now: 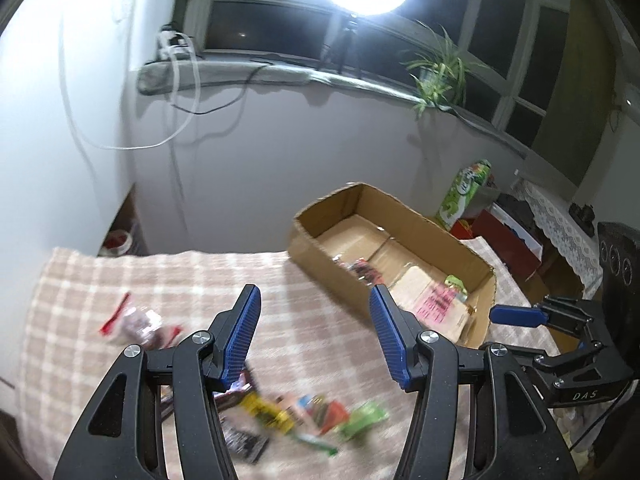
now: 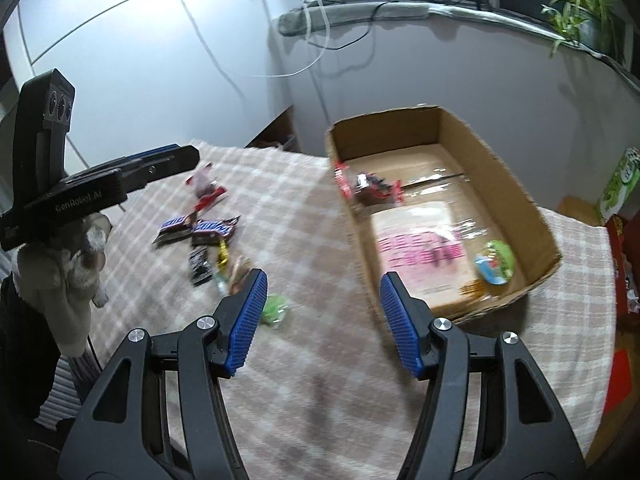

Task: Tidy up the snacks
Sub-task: 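Grasp the Snickers bar with the left tool while the right tool grasps the green candy bag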

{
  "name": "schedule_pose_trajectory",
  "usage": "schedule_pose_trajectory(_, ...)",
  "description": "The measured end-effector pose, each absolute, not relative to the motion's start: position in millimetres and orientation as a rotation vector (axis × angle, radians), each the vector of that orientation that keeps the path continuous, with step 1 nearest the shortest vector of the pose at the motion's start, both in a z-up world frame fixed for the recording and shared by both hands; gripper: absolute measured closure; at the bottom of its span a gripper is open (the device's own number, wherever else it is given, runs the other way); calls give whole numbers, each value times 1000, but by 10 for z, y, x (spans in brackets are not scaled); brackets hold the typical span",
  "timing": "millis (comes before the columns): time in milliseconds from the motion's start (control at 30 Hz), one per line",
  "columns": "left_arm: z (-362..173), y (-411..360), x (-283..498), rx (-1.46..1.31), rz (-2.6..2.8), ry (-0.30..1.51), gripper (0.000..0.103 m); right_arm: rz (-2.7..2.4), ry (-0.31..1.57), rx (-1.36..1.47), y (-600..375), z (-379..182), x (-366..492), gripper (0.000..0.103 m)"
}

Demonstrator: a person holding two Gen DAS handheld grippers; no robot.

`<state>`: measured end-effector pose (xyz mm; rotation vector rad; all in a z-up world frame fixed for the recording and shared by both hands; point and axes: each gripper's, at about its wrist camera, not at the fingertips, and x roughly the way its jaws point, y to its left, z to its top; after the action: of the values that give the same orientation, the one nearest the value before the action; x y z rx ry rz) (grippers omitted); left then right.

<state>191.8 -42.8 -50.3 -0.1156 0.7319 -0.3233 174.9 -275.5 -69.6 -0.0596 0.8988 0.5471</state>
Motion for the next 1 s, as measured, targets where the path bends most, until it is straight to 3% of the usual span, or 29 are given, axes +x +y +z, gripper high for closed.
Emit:
schedule_pose_trajectory(600, -853, 799, 1471, -182, -105, 802, 47, 613, 999, -97, -2224, -1183, 1611, 41)
schedule_pose_trajectory(1000, -1281, 883, 1636, -117, -120, 893, 47, 561, 1037, -104, -2136, -1464, 1737, 41)
